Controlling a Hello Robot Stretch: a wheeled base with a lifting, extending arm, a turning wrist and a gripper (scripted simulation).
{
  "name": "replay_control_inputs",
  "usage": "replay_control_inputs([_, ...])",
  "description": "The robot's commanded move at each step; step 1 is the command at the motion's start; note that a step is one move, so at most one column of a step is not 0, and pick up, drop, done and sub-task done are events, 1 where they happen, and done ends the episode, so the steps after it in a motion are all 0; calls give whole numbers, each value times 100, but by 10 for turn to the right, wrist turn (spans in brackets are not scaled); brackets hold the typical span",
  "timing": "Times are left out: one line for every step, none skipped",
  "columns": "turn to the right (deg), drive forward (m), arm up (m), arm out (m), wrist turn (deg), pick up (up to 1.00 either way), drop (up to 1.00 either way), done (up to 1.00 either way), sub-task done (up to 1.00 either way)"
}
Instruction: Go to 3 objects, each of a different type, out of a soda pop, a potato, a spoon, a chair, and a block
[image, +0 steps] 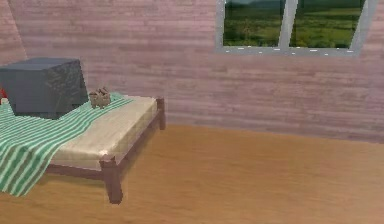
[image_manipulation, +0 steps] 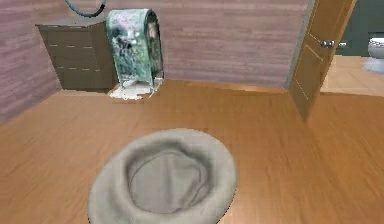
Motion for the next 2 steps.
replay_control_inputs([0,100,0,0,0,0,0,0,0])
replay_control_inputs([-60,0,0,0,0,0,0,0,0])
